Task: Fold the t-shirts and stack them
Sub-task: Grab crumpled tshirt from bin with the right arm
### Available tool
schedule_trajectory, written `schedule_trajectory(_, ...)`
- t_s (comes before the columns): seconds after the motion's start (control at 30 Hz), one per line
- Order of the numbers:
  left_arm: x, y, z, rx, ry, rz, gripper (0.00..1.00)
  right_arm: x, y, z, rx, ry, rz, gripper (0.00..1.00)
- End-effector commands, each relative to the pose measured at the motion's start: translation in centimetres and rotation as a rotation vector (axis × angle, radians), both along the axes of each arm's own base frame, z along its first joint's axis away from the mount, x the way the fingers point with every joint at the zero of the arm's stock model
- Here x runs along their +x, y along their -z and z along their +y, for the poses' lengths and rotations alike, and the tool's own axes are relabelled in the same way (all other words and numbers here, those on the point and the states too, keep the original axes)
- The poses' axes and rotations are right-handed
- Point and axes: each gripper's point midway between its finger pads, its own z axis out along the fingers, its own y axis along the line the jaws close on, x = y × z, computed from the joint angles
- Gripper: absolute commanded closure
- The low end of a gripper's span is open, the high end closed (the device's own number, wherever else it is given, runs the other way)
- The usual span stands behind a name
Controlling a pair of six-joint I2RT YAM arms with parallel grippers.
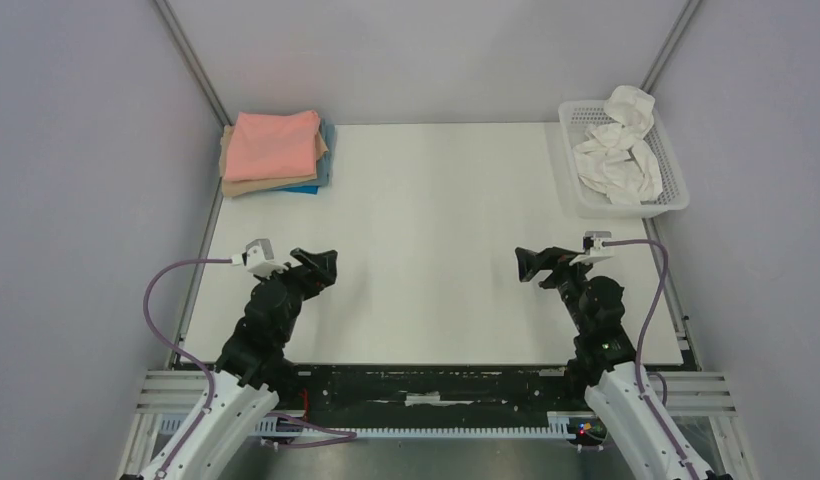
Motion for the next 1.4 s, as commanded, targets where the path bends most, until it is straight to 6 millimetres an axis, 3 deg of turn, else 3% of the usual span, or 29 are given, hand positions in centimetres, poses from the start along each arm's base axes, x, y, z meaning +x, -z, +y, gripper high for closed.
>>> schedule_trajectory(0.0,0.3,-0.9,-0.8,-0.054,0.017,-0.022,0.1,1.1,-4.5,0.7,0.007,-0.027,-0.117,0.02)
schedule_trajectory(0.1,0.7,-1.1,-1.6,-0.06,0.047,-0.023,0.1,2.8,-7.1,0.7,-0.012,-0.017,-0.16,0.02)
schedule_trajectory(0.23,1.5,-0.9,-2.7,-0.05,0.088,-0.013,0.1,7.2,-11.1,-2.2,-0.069,0.187,-0.144,0.02)
schedule_trajectory(0.43,2.4,-0.4,-2.7,0.013,0.081,0.029,0.1,15.7,-11.6,-8.2,-0.19,0.398,0.089,0.02)
schedule_trajectory(0.53,2.6,0.0,-2.7,0.032,0.085,0.024,0.1,19.8,-11.1,-12.9,-0.188,0.53,0.157,0.02)
schedule_trajectory(0.7,3.0,0.4,-2.4,0.053,0.072,0.002,0.1,25.8,-8.4,-20.0,-0.199,0.677,0.25,0.02)
schedule_trajectory(0.8,3.1,0.8,-2.6,0.052,0.083,-0.011,0.1,29.4,-7.4,-23.6,-0.321,0.704,0.273,0.02)
schedule_trajectory(1.03,3.5,1.1,-2.6,0.054,0.074,-0.04,0.1,34.3,-0.3,-29.0,-0.607,0.739,0.379,0.02)
schedule_trajectory(1.1,3.6,1.2,-2.6,0.057,0.071,-0.037,0.1,34.9,2.3,-30.1,-0.63,0.727,0.442,0.02)
schedule_trajectory(1.2,3.8,1.2,-2.5,0.058,0.063,-0.044,0.1,34.2,6.5,-31.1,-0.535,0.692,0.535,0.02)
schedule_trajectory(1.37,4.2,1.2,-2.3,0.067,0.044,-0.04,0.1,33.0,10.1,-30.6,-0.425,0.629,0.582,0.02)
